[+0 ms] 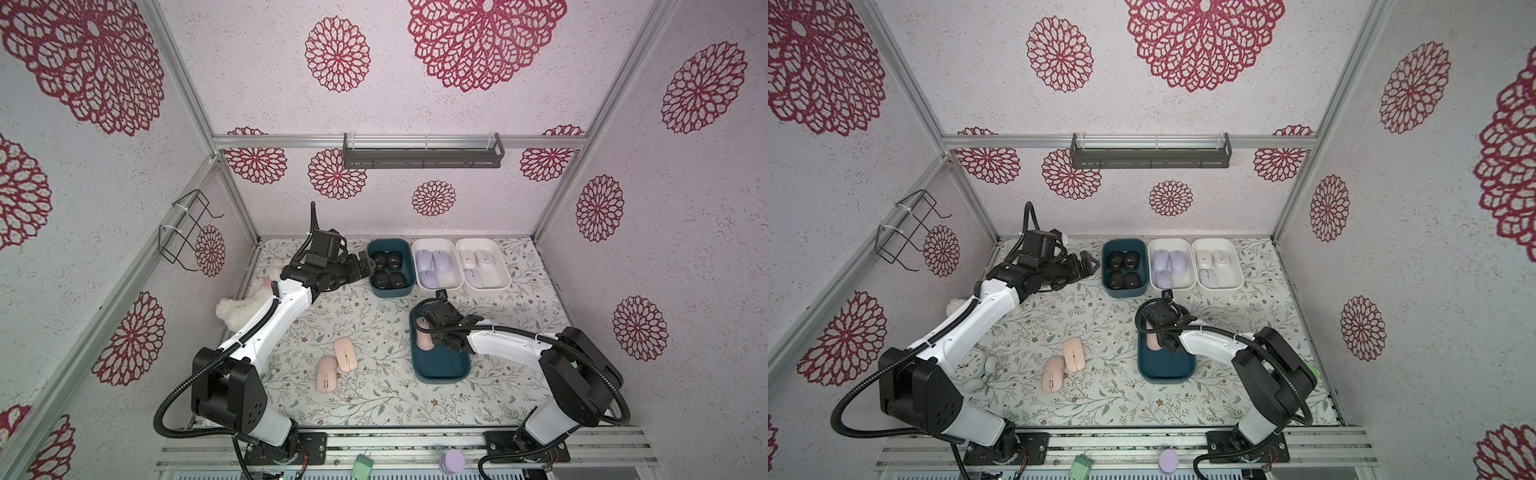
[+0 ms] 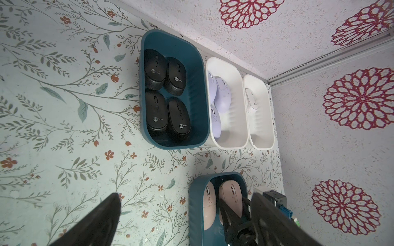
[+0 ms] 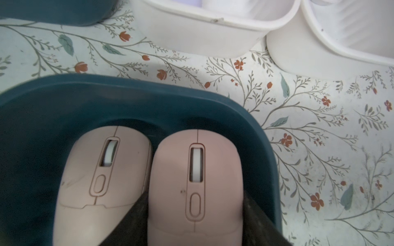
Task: Place the mice by color into the storage box
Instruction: Place the mouse in the storage box.
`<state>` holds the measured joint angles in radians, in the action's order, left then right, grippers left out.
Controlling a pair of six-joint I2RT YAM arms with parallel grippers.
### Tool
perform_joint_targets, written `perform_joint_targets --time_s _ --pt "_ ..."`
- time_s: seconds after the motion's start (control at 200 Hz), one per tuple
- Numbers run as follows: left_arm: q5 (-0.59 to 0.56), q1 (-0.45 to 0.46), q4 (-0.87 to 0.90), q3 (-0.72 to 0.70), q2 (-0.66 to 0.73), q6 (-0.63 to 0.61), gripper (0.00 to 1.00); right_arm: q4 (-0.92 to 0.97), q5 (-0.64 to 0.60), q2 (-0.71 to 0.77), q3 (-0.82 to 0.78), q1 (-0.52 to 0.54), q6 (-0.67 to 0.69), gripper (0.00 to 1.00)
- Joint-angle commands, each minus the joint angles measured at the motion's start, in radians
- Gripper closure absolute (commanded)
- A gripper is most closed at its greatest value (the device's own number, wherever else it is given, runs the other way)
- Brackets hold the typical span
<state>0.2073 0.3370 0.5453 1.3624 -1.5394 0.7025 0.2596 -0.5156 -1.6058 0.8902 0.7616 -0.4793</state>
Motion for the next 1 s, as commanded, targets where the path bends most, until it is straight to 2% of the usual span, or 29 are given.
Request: perform_joint_targets --time_s 0.0,0.585,0.796,0.996 --pt "-0.015 -0.002 0.005 0.025 0.015 -0.014 0.03 -0.01 -0.003 -0.003 0.024 -0.002 0.014 0.39" --pt "-0.021 0.001 0.009 0.027 0.002 -0.017 0.03 -0.044 -0.012 -0.019 0.012 -0.006 0.045 0.34" --pt "-0.039 0.0 0.013 0.029 0.011 -0.029 0.03 -0.003 -0.003 0.058 0.042 -0.004 0.042 0.34" --pt "-0.083 -0.035 0.017 0.027 0.042 -0.035 0.03 0.022 0.016 0.12 0.128 0.08 0.035 0.34"
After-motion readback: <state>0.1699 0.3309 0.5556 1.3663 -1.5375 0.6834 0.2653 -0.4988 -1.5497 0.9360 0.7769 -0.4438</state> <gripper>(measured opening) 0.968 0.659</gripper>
